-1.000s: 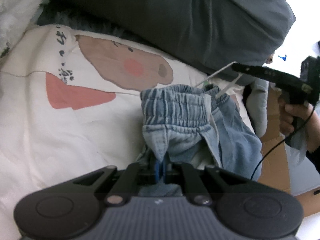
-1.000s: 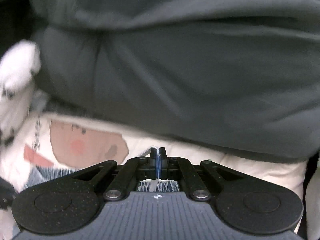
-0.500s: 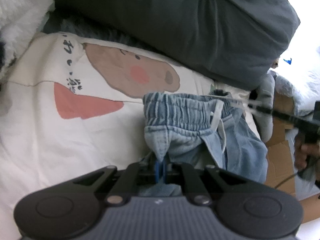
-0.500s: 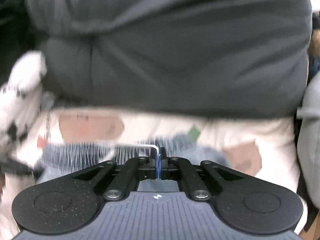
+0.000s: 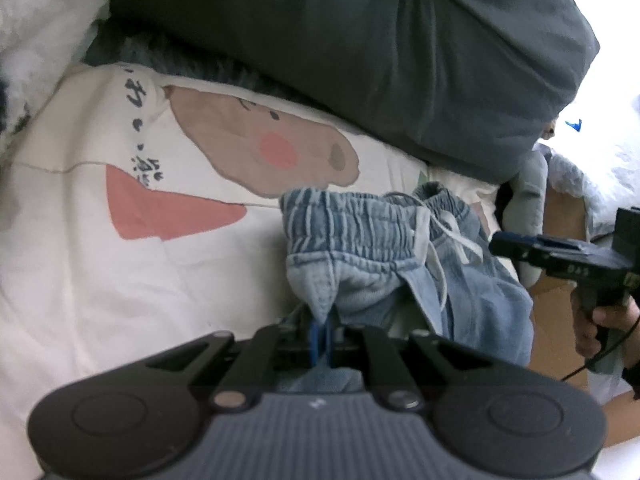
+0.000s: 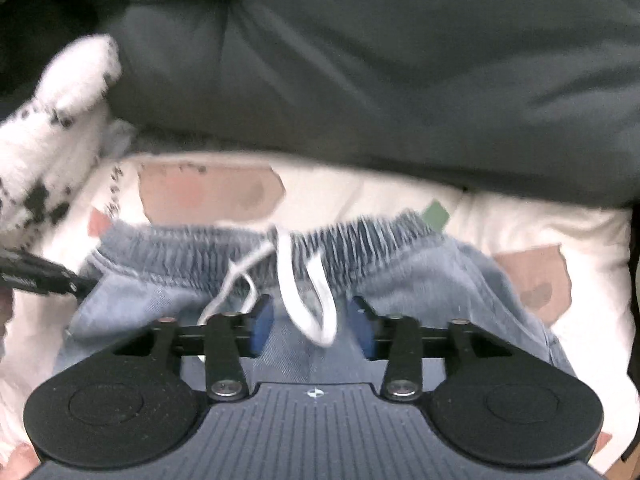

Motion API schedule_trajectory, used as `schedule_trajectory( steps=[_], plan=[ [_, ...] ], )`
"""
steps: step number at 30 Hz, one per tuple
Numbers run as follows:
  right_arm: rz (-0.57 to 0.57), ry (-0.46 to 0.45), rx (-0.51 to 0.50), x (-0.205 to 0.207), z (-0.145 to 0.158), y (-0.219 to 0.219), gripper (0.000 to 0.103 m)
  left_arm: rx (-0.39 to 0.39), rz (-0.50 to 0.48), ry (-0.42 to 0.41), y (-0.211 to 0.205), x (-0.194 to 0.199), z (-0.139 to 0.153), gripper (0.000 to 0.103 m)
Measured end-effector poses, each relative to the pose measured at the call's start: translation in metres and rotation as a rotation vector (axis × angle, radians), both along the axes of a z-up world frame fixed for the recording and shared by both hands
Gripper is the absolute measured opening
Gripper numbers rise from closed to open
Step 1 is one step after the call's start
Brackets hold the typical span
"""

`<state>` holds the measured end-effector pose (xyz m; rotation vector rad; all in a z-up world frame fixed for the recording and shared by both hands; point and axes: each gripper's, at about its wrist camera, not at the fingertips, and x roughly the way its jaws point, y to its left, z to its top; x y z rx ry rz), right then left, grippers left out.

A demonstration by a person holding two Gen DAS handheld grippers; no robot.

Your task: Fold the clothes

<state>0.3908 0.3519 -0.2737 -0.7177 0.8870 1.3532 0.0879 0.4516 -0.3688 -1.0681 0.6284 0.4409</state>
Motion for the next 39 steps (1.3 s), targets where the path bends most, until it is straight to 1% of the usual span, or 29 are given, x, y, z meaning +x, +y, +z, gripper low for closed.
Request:
schedule_trajectory(
  steps=[3, 6, 9, 13, 16, 17, 18, 19, 20, 21, 24, 25, 27, 29, 33, 36, 39],
  plan=[
    [0.021, 0.009, 0.014, -0.004, 0.002, 0.016, 0.051, 0.003, -0.004, 0.002, -0.001, 0.001, 0.001, 0.004],
    [0.055, 0.005, 0.024, -0.013, -0.003, 0.040, 0.051, 0.007, -0.005, -0.001, 0.000, -0.001, 0.002, 0.004],
    [0.068, 0.010, 0.004, -0.017, -0.019, 0.066, 0.050, 0.012, -0.005, -0.006, 0.001, -0.003, 0.001, 0.004],
    [0.067, 0.001, -0.065, -0.019, -0.049, 0.094, 0.049, 0.012, 0.014, -0.007, 0.004, -0.006, -0.001, 0.004],
    [0.075, -0.014, -0.123, -0.021, -0.068, 0.104, 0.040, 0.018, 0.021, -0.005, 0.008, -0.009, 0.000, 0.004],
    [0.077, -0.026, -0.137, -0.022, -0.072, 0.106, 0.031, 0.029, 0.016, -0.001, 0.010, -0.009, 0.002, 0.005],
    [0.079, -0.045, -0.149, -0.023, -0.075, 0.107, 0.003, 0.041, 0.010, 0.004, 0.011, -0.009, 0.004, 0.008],
    [0.084, -0.066, -0.153, -0.025, -0.076, 0.106, 0.000, 0.053, 0.004, 0.008, 0.013, -0.009, 0.006, 0.012],
    [0.089, -0.078, -0.143, -0.026, -0.073, 0.105, 0.000, 0.064, 0.001, 0.012, 0.015, -0.009, 0.008, 0.021],
    [0.092, -0.071, -0.127, -0.026, -0.070, 0.102, 0.000, 0.069, 0.009, 0.013, 0.018, -0.010, 0.009, 0.032],
    [0.095, -0.067, -0.087, -0.025, -0.056, 0.095, 0.000, 0.063, 0.028, -0.001, 0.024, -0.012, 0.012, 0.045],
    [0.091, -0.069, -0.076, -0.025, -0.051, 0.093, 0.000, 0.062, 0.030, -0.004, 0.025, -0.011, 0.013, 0.048],
    [0.080, -0.079, -0.045, -0.023, -0.040, 0.088, 0.000, 0.075, 0.032, 0.008, 0.026, -0.008, 0.013, 0.059],
    [0.061, -0.087, -0.008, -0.019, -0.026, 0.083, 0.000, 0.074, 0.039, 0.018, 0.027, -0.005, 0.011, 0.060],
    [0.016, -0.086, 0.046, -0.009, 0.004, 0.074, 0.000, 0.030, 0.038, 0.025, 0.031, -0.001, 0.003, 0.061],
    [0.025, -0.068, 0.063, -0.010, 0.025, 0.062, 0.000, 0.018, 0.028, 0.027, 0.034, 0.002, -0.003, 0.062],
    [0.038, -0.052, 0.075, -0.013, 0.044, 0.046, 0.000, -0.027, 0.053, -0.012, 0.038, 0.001, -0.010, 0.062]
  ],
)
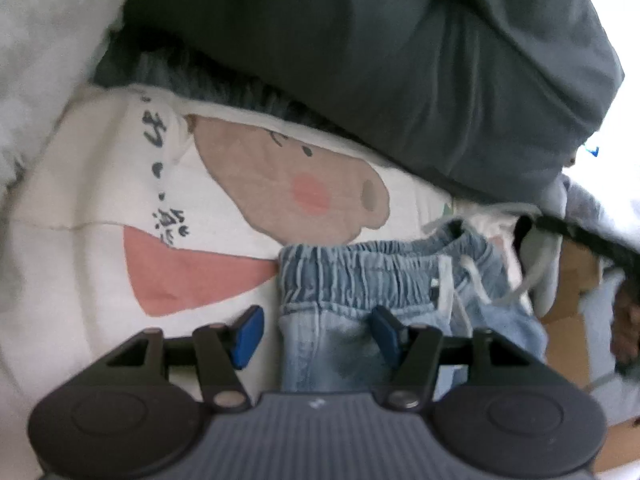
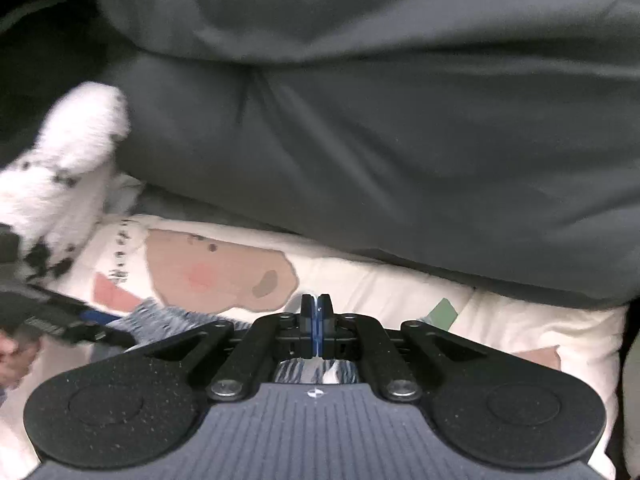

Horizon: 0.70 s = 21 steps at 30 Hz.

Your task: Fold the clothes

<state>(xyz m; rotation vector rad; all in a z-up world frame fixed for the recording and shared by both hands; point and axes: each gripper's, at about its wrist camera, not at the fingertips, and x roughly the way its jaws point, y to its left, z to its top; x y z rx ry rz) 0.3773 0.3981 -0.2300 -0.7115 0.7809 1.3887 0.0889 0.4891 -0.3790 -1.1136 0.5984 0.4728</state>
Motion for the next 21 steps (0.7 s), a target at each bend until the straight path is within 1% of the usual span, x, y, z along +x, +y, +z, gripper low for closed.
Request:
schedule_trajectory(
  steps=[4, 7, 8, 10, 12, 14, 15, 16, 19, 20, 21],
  plan=[
    [0.033, -0.004, -0.010, -0.011, 0.018, -0.030, 0.000, -0.016, 0.019, -0.025, -0.002, -0.001, -0.005, 0.061],
    [0.056, -0.004, -0.038, -0.017, 0.022, -0.051, 0.000, -0.033, 0.017, -0.049, -0.004, -0.002, -0.008, 0.057],
    [0.067, -0.008, -0.053, -0.018, 0.021, -0.058, 0.000, -0.036, 0.016, -0.053, -0.004, -0.003, -0.009, 0.053],
    [0.088, -0.007, -0.089, -0.021, 0.016, -0.071, 0.000, -0.042, 0.013, -0.063, -0.005, -0.004, -0.010, 0.053],
    [0.106, -0.003, -0.132, -0.024, 0.009, -0.080, 0.000, -0.052, 0.015, -0.077, -0.007, -0.007, -0.012, 0.050],
    [0.116, 0.011, -0.196, -0.024, 0.000, -0.086, 0.000, -0.062, 0.015, -0.083, -0.010, -0.008, -0.013, 0.047],
    [0.120, 0.022, -0.225, -0.024, -0.003, -0.088, 0.001, -0.067, 0.014, -0.083, -0.012, -0.008, -0.014, 0.039],
    [0.123, 0.030, -0.246, -0.024, -0.006, -0.090, 0.001, -0.075, 0.005, -0.080, -0.012, -0.008, -0.015, 0.036],
    [0.125, 0.058, -0.237, -0.019, -0.005, -0.093, 0.010, -0.071, -0.015, -0.072, -0.012, -0.006, -0.016, 0.034],
    [0.120, 0.062, -0.227, -0.016, -0.003, -0.092, 0.023, -0.071, -0.015, -0.073, -0.011, -0.006, -0.015, 0.033],
    [0.107, 0.054, -0.211, -0.011, -0.001, -0.087, 0.034, -0.074, -0.015, -0.076, -0.010, -0.006, -0.015, 0.031]
  ],
)
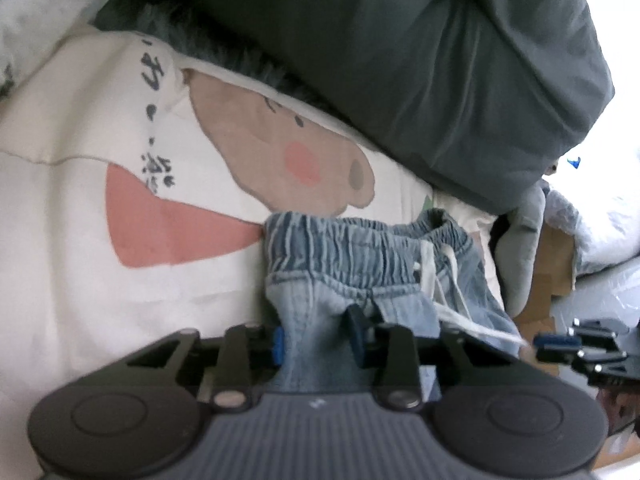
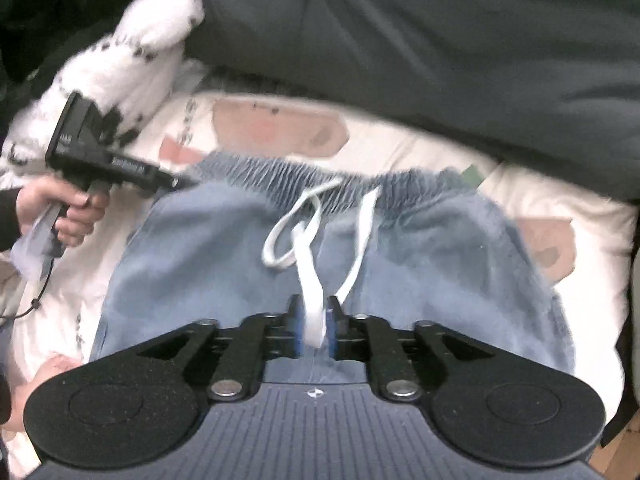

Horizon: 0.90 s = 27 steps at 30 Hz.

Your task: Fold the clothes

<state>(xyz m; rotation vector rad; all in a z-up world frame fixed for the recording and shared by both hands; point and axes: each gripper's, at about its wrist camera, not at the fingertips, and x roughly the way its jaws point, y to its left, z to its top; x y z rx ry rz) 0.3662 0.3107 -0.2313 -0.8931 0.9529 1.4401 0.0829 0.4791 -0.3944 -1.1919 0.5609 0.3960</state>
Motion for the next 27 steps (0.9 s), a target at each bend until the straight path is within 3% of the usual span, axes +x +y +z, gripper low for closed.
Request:
schedule_trajectory(
  steps=[2, 7, 13, 15, 23, 27],
  plan=[
    [-0.025, -0.016, 0.033, 0.009, 0.004, 0.009, 0.043, -0.003, 0.001, -0.007, 0.000, -0.001, 0.000, 0.028],
    [-0.117, -0.109, 0.099, 0.041, -0.001, 0.043, 0.043, 0.014, -0.001, -0.022, -0.002, -0.003, 0.003, 0.025],
    [-0.204, -0.165, 0.132, 0.094, -0.035, 0.086, 0.043, 0.022, 0.010, 0.003, -0.003, -0.001, 0.011, 0.037],
    [-0.218, -0.176, 0.128, 0.107, -0.048, 0.094, 0.043, 0.030, 0.023, 0.000, -0.005, -0.004, 0.014, 0.046],
    [-0.175, -0.169, 0.070, 0.128, -0.085, 0.094, 0.043, 0.011, 0.064, 0.003, 0.003, -0.006, 0.008, 0.051],
    [-0.140, -0.162, 0.033, 0.130, -0.095, 0.089, 0.053, 0.008, 0.059, 0.017, 0.004, 0.001, 0.003, 0.052]
  ],
)
